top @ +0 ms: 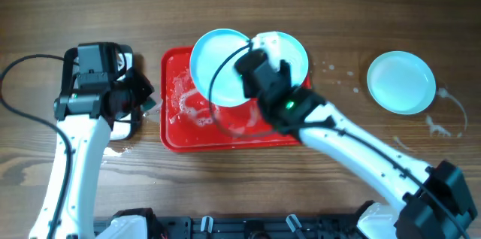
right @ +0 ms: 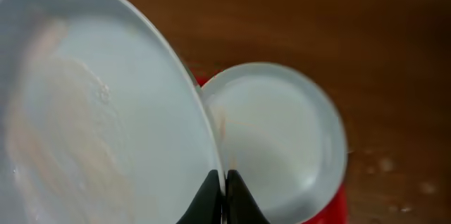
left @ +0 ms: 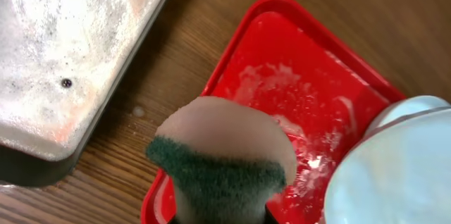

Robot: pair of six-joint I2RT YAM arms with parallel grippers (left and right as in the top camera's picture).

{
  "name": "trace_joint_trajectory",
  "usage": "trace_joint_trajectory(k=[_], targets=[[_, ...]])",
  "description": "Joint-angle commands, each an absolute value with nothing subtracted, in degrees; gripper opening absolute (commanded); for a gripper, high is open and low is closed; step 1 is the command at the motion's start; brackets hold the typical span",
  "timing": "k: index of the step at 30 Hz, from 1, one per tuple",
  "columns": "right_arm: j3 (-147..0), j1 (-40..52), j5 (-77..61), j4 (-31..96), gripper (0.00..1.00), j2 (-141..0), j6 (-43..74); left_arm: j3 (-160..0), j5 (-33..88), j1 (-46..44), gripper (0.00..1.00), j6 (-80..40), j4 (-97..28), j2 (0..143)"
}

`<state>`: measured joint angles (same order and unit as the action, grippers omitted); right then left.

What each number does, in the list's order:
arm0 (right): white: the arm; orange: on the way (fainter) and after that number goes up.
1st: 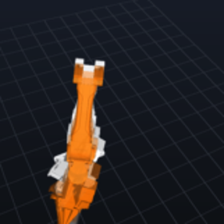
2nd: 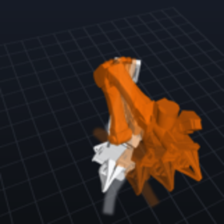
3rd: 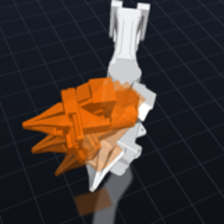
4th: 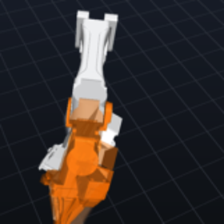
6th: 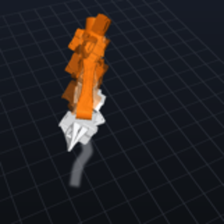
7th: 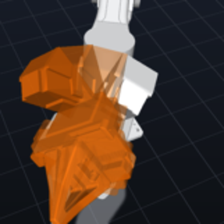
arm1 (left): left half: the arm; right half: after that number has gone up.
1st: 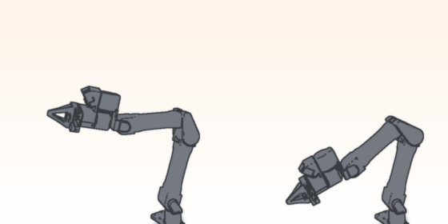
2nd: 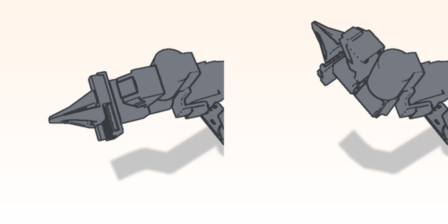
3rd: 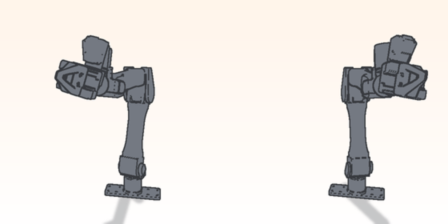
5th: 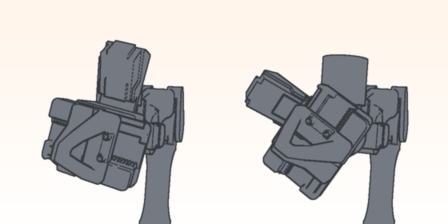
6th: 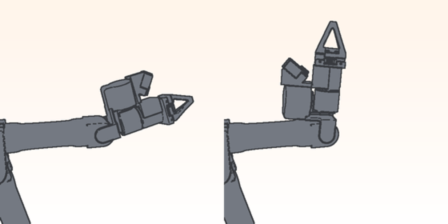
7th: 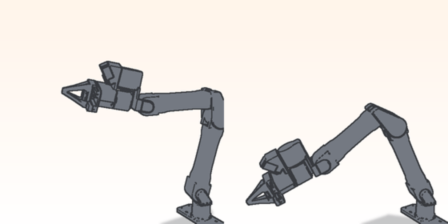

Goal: Clean dirty plates on tray and stack at the side

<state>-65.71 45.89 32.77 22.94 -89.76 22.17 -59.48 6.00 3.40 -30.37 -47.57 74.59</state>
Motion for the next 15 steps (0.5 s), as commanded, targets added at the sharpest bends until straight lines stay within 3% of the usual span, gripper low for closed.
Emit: trace_joint_trajectory(k=[1, 7, 15], targets=[[-65.8, 53.8, 58.8, 20.9, 0.04, -90.0, 14.2, -59.7, 5.0, 3.7, 0.04, -31.0, -47.4, 77.9], [-65.8, 61.6, 78.9, 9.7, 0.04, -94.6, -0.5, -59.7, 5.1, 3.7, 0.04, -31.0, -46.6, 80.1], [-65.8, 61.9, 82.7, 6.8, 0.04, -103.6, -6.1, -59.7, 5.1, 3.7, 0.04, -31.0, -45.9, 80.1]])
